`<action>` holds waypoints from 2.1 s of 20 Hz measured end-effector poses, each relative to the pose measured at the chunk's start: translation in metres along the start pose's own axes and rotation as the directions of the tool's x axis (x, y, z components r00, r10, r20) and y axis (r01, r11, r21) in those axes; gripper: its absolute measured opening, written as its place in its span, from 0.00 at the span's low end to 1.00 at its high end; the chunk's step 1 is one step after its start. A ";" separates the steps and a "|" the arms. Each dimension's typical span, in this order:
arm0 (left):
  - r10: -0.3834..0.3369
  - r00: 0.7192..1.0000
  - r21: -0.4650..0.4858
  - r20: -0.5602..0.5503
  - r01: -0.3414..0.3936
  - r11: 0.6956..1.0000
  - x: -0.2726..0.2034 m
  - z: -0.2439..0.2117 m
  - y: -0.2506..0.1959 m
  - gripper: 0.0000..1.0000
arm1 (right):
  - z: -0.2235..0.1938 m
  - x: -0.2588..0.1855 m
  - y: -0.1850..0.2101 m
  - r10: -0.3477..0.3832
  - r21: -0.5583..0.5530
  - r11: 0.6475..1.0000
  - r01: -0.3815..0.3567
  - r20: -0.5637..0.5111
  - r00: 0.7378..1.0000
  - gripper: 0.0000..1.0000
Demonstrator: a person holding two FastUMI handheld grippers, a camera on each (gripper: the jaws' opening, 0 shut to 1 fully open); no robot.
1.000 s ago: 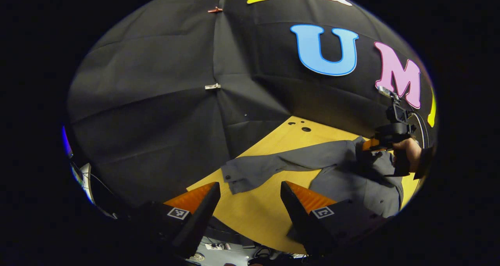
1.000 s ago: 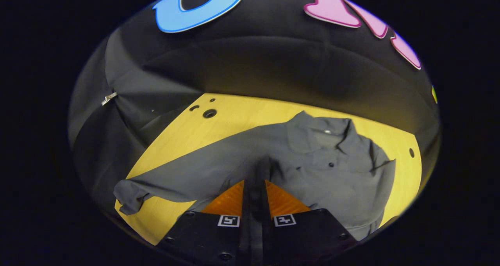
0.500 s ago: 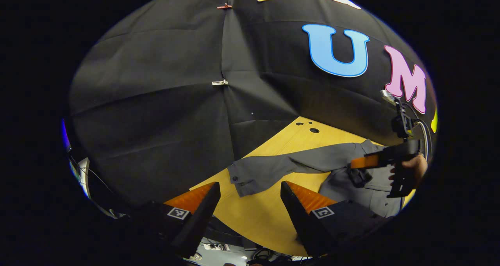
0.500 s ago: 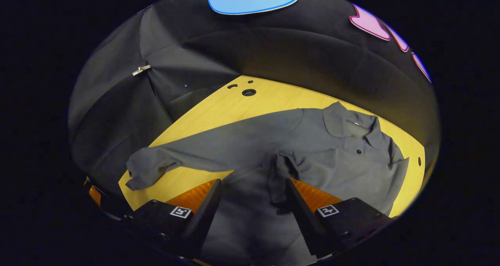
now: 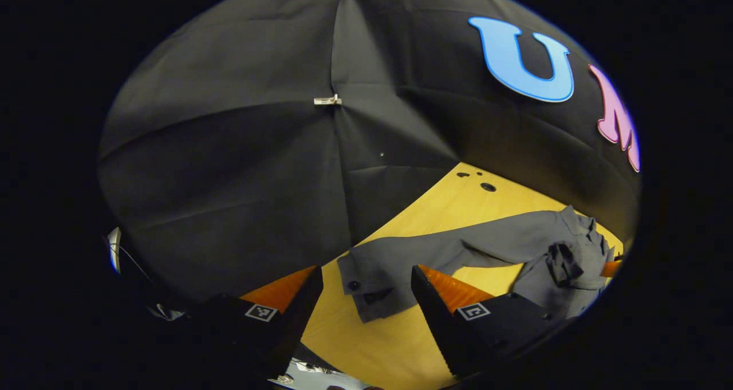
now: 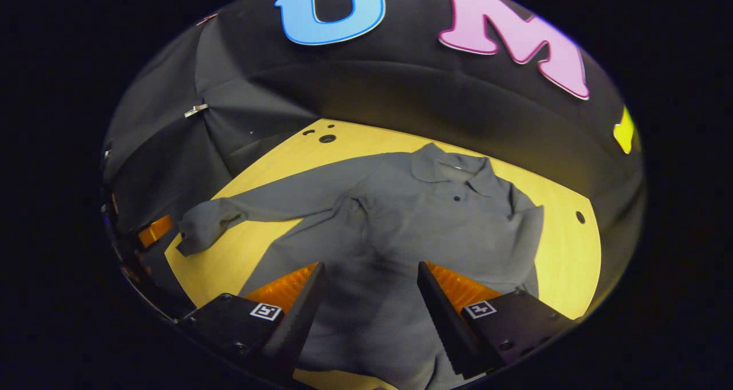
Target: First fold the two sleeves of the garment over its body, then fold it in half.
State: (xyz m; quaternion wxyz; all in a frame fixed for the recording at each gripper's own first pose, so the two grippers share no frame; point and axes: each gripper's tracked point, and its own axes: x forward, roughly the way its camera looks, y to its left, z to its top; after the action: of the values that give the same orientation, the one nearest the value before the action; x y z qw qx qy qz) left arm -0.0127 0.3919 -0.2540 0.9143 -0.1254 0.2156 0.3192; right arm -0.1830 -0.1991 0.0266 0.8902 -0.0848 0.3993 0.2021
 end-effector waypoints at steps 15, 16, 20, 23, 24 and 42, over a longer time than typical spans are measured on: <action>-0.025 0.983 0.049 -0.185 0.034 0.998 0.080 -0.048 -0.021 0.82 | -0.071 -0.114 -0.074 -0.163 0.183 0.969 0.168 -0.045 0.986 0.99; -0.048 0.982 0.059 -0.184 0.060 0.996 0.080 -0.047 -0.028 0.80 | -0.077 -0.121 -0.083 -0.187 0.200 0.960 0.194 -0.050 0.981 0.99; -0.105 0.981 0.049 -0.161 0.114 0.992 0.079 -0.044 -0.040 0.39 | -0.096 -0.140 -0.099 -0.221 0.304 0.924 0.232 -0.071 0.973 0.99; -0.093 0.980 0.083 -0.178 0.109 0.991 0.080 -0.045 -0.045 0.08 | -0.099 -0.142 -0.115 -0.244 0.347 0.904 0.252 -0.066 0.968 0.99; -0.086 0.978 0.091 -0.191 0.105 0.990 0.076 -0.043 -0.048 0.07 | -0.098 -0.142 -0.121 -0.250 0.358 0.898 0.255 -0.061 0.966 0.99; -0.554 0.832 0.184 -0.003 0.545 0.818 -0.073 0.088 -0.359 0.05 | -0.108 -0.147 -0.229 -0.297 0.409 0.869 0.278 -0.017 0.955 0.99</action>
State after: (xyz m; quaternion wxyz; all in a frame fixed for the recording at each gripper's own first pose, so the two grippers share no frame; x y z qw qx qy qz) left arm 0.1923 0.1110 -0.1093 0.9800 -0.0926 0.1747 0.0244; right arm -0.2462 -0.4832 0.0612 0.9175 0.0484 0.3945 -0.0182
